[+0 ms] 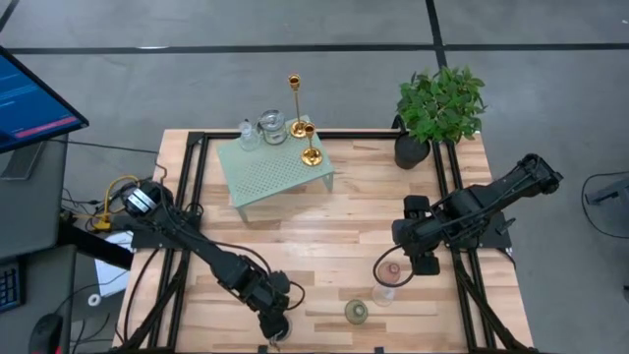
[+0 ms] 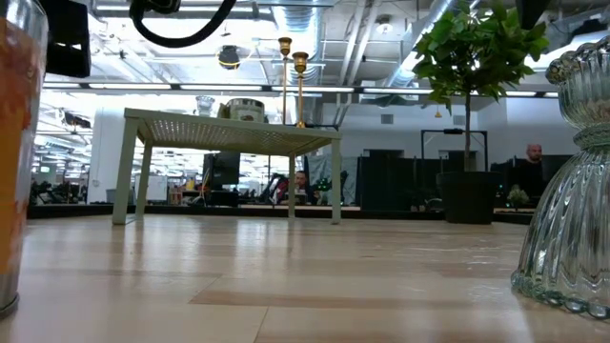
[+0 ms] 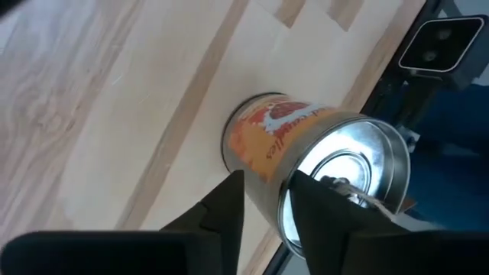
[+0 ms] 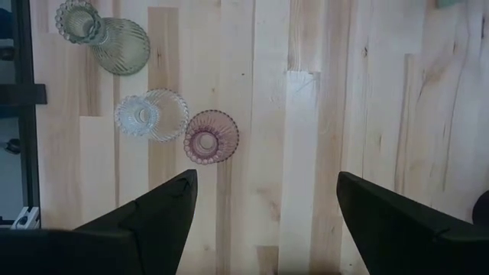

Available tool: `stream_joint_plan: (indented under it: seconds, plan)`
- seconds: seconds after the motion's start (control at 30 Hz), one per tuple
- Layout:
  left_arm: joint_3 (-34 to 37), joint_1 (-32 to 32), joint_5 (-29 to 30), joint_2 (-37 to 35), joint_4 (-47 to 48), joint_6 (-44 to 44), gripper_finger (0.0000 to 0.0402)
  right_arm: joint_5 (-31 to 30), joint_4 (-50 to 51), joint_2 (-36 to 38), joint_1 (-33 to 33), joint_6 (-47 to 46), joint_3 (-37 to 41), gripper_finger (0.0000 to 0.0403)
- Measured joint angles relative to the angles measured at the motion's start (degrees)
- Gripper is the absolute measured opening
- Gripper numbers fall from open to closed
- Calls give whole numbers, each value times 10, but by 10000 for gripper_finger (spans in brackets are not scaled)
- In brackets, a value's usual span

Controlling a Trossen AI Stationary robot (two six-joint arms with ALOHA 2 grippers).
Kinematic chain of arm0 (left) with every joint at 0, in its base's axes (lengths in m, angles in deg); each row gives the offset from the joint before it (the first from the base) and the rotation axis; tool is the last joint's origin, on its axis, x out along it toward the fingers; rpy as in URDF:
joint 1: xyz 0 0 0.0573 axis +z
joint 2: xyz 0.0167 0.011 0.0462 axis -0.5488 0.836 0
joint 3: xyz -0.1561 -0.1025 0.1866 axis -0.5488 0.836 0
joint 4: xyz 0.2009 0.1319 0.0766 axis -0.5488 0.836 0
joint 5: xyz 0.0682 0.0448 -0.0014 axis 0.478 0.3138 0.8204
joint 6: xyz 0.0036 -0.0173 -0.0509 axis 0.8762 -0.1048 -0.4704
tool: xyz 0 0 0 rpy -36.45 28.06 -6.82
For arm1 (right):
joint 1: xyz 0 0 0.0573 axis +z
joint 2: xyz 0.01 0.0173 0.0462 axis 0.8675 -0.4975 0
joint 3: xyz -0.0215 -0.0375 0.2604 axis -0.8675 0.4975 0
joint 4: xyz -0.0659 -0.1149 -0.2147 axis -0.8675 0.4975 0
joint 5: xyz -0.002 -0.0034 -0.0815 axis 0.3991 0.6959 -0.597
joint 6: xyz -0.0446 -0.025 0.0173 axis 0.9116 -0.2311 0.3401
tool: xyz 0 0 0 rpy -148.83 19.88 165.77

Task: Pick & Place candle stick holders
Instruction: Put the orange scented candle on the shelf

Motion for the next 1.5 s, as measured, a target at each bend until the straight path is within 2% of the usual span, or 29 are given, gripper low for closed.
stream_joint_plan:
  seconds: [0.07,0.23,0.47,0.7,0.9,1.27,1.5]
  plan:
    - [2,0,-4,1,-2,0,87,0,0,0,0,0,0,304]
    - [17,0,-16,0,-5,-6,14,0,0,0,0,0,0,304]
    - [20,19,5,-17,9,-43,3,0,0,0,0,0,0,304]
    - [24,67,97,-89,41,-118,1,0,0,0,0,0,0,304]
    - [13,116,151,-152,58,-150,0,-2,0,0,0,0,0,304]
    - [-110,211,186,-170,158,-89,0,-4,0,0,0,0,0,304]
    - [-193,254,209,-170,269,-70,0,-15,0,0,0,0,0,304]
